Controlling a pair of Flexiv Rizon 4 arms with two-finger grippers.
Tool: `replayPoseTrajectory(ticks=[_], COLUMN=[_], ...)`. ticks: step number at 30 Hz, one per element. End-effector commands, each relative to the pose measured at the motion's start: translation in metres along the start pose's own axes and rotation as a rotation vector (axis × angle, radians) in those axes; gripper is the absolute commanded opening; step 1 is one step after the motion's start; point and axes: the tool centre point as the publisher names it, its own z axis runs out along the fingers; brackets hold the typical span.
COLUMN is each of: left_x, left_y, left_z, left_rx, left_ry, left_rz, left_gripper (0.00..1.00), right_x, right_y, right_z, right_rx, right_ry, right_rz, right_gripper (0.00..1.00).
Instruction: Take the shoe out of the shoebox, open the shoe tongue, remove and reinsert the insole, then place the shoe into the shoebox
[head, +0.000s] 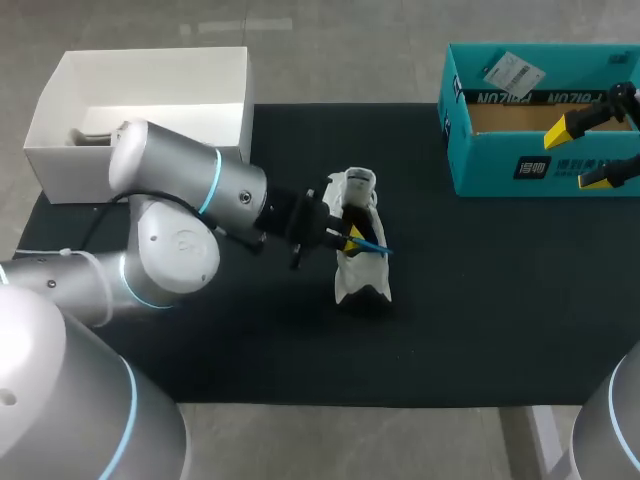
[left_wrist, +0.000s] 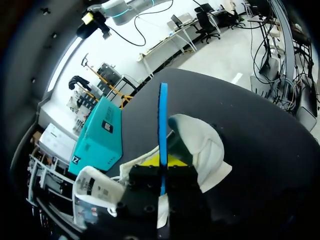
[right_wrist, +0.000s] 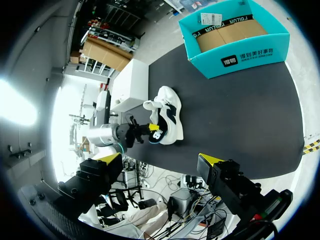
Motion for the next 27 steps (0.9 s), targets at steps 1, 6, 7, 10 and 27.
replayPoseTrajectory(ticks=[1,6,7,10,27], left_x=[0.0,-0.002,-0.004,-0.003,0.003], left_y=[0.004,0.013,0.015,0.018,-0.011], left_z=[0.011,0.016,0.017,0.02,-0.007], left_rx=[-0.03,-0.056,-0.06,-0.061,0.046], left_ry=[-0.014,-0.022,-0.024,-0.016,0.023], left_rz=[0.005,0.0,-0.008,-0.023,-0.051], left_gripper=[0.0,0.0,0.0,0.0,0.0], right_x=[0.0,0.0,0.0,0.0,0.0], right_y=[0.001,0.001,0.001,0.001,0.001], right_z=[0.001,0.001,0.001,0.001,0.001], right_rx=[0.001,0.001,0.001,0.001,0.001], right_ry=[-0.003,-0.003,-0.003,-0.003,-0.003], right_rz=[0.002,0.002,0.002,0.002,0.002], right_gripper=[1.0,1.0,1.0,1.0,1.0])
